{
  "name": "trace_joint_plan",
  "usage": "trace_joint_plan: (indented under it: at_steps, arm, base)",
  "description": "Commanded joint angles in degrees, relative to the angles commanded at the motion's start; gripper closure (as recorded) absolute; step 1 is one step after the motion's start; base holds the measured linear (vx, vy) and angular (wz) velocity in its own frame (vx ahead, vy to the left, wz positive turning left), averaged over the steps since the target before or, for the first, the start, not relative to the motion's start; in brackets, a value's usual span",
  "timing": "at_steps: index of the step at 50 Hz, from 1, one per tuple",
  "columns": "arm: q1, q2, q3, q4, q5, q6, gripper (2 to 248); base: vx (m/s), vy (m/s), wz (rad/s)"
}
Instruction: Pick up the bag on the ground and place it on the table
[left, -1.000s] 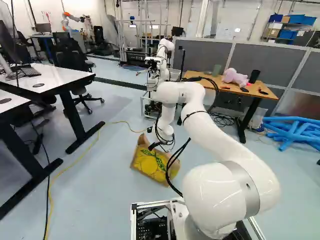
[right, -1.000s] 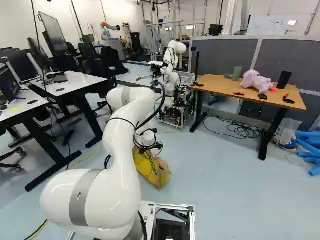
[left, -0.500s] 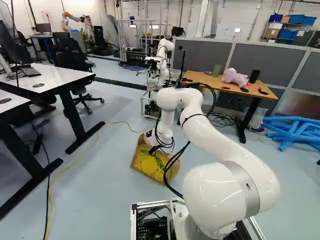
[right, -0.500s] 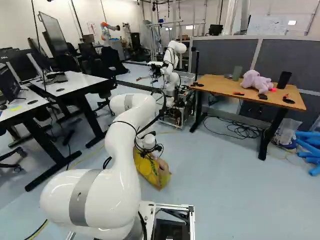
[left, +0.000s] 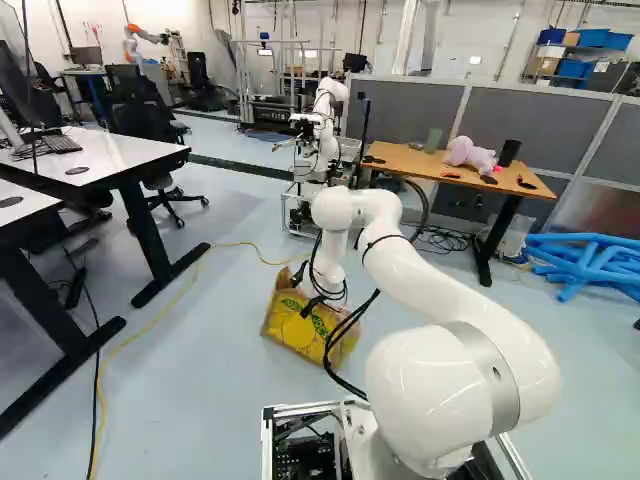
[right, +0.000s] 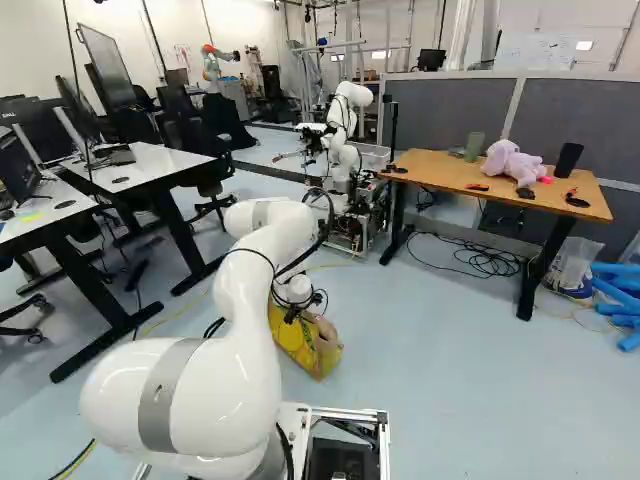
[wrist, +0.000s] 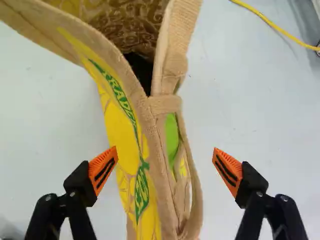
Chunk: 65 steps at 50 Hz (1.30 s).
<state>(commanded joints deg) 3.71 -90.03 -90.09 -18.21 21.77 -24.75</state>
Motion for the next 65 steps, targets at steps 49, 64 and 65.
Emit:
trace_joint_plan:
  at_steps: [49,64,65]
  arm:
    - [0.0,-6.24,-6.3,0.0,-1.65,-2.39,95]
    - [0.0,-6.24,-6.3,0.0,-1.65,-2.39,207]
    - [0.0,-6.24,-6.3,0.0,-1.65,-2.39,207]
  base:
    - [0.0,0.0,0.0]
    - [0.0,0.0,0.0]
    - [0.0,0.0,0.0]
